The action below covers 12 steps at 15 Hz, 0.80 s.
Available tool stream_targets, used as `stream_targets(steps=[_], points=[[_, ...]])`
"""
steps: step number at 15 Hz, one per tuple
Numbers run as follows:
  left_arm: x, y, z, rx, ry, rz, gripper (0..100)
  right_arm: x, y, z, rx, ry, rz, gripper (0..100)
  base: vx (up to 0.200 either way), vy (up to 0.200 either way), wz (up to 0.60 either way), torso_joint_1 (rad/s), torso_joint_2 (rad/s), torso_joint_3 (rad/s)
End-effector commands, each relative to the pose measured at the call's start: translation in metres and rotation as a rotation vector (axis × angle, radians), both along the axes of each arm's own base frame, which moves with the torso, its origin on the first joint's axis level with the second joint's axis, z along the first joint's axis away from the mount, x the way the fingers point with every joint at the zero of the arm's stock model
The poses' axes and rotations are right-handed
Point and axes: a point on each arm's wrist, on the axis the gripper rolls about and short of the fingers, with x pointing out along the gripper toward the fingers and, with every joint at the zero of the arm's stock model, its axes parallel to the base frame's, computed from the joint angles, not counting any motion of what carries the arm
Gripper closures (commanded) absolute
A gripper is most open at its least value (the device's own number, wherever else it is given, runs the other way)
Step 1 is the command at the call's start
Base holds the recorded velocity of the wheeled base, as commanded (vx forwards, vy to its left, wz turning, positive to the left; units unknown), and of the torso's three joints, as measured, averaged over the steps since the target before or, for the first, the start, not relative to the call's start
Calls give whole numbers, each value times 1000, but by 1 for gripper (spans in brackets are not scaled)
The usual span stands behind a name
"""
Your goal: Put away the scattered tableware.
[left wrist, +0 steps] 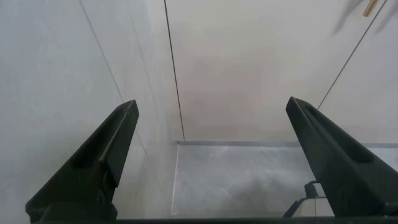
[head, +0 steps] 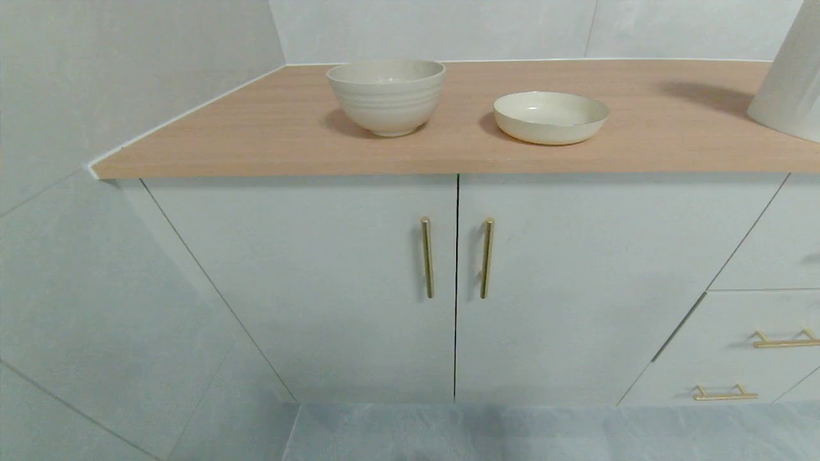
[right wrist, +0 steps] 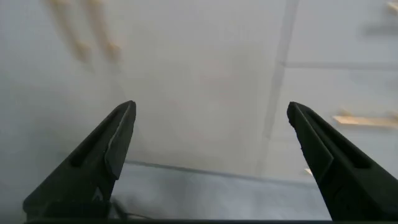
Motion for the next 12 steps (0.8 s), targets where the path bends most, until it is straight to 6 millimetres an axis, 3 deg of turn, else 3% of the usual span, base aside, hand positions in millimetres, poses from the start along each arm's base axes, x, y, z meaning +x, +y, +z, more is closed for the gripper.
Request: stream_targets(steps=[1, 3, 4, 5, 6, 9, 12], points=[[0, 0, 0, 0, 2, 0, 0, 9, 4, 32, -5, 95, 198, 0, 0, 0, 0, 0, 0, 0], [0, 0, 0, 0, 0, 0, 0, 36, 9, 59, 12, 232, 427, 0, 0, 0, 0, 0, 0, 0], [0, 0, 0, 0, 0, 0, 0, 41, 9, 64, 16, 252, 460, 0, 0, 0, 0, 0, 0, 0], [0, 0, 0, 0, 0, 0, 0, 74, 13, 84, 51, 363, 651, 0, 0, 0, 0, 0, 0, 0], [0, 0, 0, 0, 0, 0, 0, 89, 16, 93, 61, 406, 741, 0, 0, 0, 0, 0, 0, 0], [0, 0, 0, 0, 0, 0, 0, 148, 51, 96, 26, 563, 930, 0, 0, 0, 0, 0, 0, 0], [0, 0, 0, 0, 0, 0, 0, 219, 109, 83, -47, 556, 878, 0, 0, 0, 0, 0, 0, 0]])
